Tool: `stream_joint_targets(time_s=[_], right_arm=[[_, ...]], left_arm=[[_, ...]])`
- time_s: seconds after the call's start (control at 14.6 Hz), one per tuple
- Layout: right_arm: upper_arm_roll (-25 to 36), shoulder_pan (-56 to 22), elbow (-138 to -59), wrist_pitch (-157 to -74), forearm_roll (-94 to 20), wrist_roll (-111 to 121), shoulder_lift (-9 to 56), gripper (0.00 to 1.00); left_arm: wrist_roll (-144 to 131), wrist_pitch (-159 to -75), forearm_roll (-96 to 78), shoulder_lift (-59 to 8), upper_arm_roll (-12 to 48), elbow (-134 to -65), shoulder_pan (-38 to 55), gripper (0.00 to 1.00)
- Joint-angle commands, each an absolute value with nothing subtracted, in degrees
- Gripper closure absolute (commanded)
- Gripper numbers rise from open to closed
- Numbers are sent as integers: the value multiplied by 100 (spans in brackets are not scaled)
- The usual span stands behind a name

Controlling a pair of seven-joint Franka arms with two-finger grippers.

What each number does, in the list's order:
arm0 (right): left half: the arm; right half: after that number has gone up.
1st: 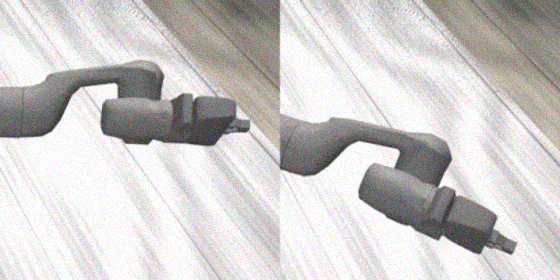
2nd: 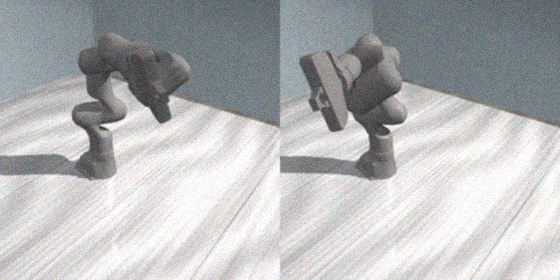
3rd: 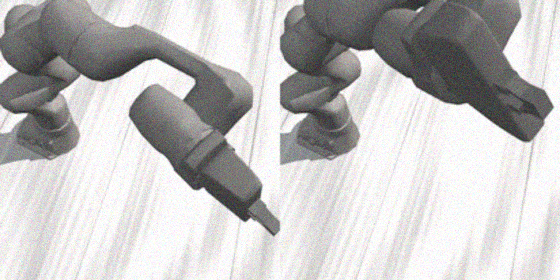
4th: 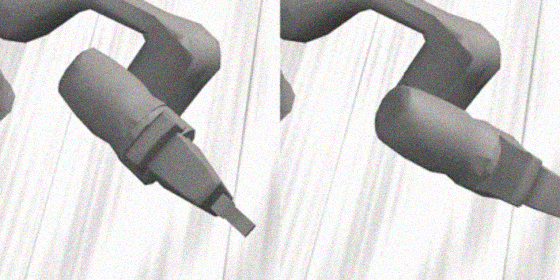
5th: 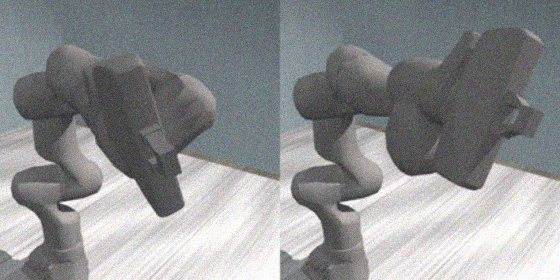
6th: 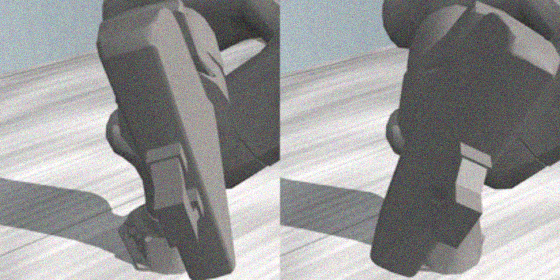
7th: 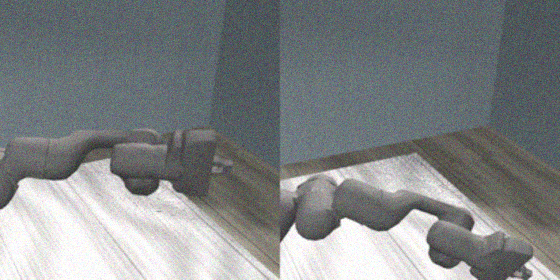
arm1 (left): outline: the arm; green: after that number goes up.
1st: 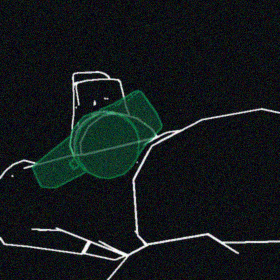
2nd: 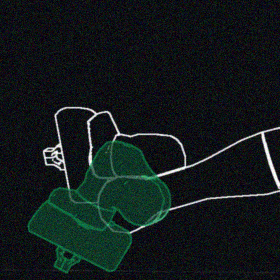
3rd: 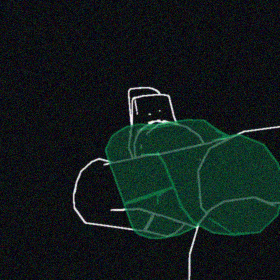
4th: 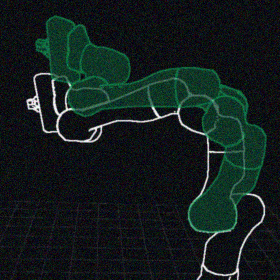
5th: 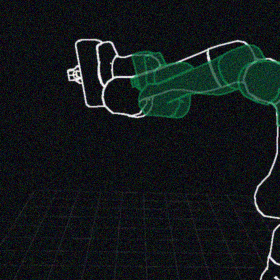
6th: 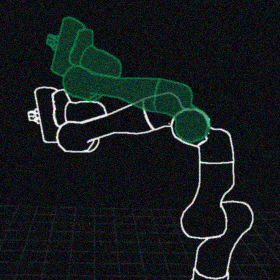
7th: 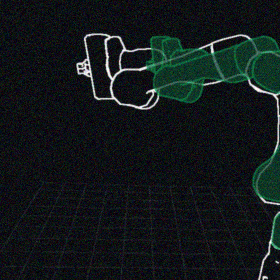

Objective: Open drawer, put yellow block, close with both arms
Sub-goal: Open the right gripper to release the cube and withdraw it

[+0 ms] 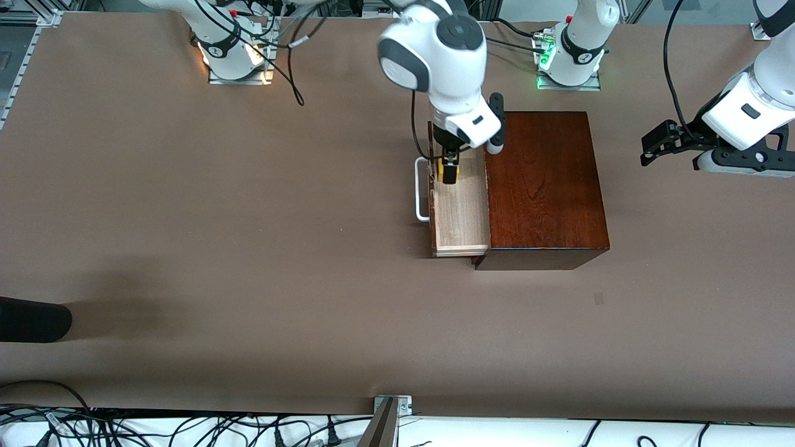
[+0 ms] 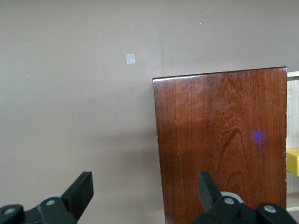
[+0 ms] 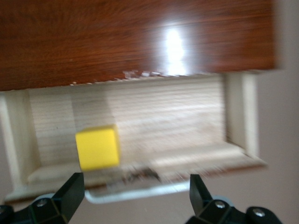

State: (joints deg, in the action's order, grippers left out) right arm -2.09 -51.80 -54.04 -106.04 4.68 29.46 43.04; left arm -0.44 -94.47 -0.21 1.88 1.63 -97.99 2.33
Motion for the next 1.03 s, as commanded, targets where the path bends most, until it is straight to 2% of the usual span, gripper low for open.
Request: stream_joint_targets(time_s=[0.0, 0.34, 0.55, 0.76, 0.96], right_arm=[[-255, -4678, -5528, -10144, 168, 2927, 3579, 0], [-185, -3781, -5563, -9336, 158, 2944, 2736, 0], [535, -3517, -6220, -9027, 141, 2944, 1945, 0], [545, -2875, -6898, -8974, 62, 2927, 1311, 0], [493, -2051, -7547, -8754, 35, 2734, 907, 0]], left_arm=[[9, -9334, 70, 202, 202, -9695, 246, 0], [-26, -9176, 9, 141, 281, -9554, 264, 0], [0, -8870, 18, 88, 500, -9397, 483, 0], [0, -8377, 9, -210, 1210, -9019, 562, 0], [-105, -8385, -114, -614, 2150, -8886, 589, 0]])
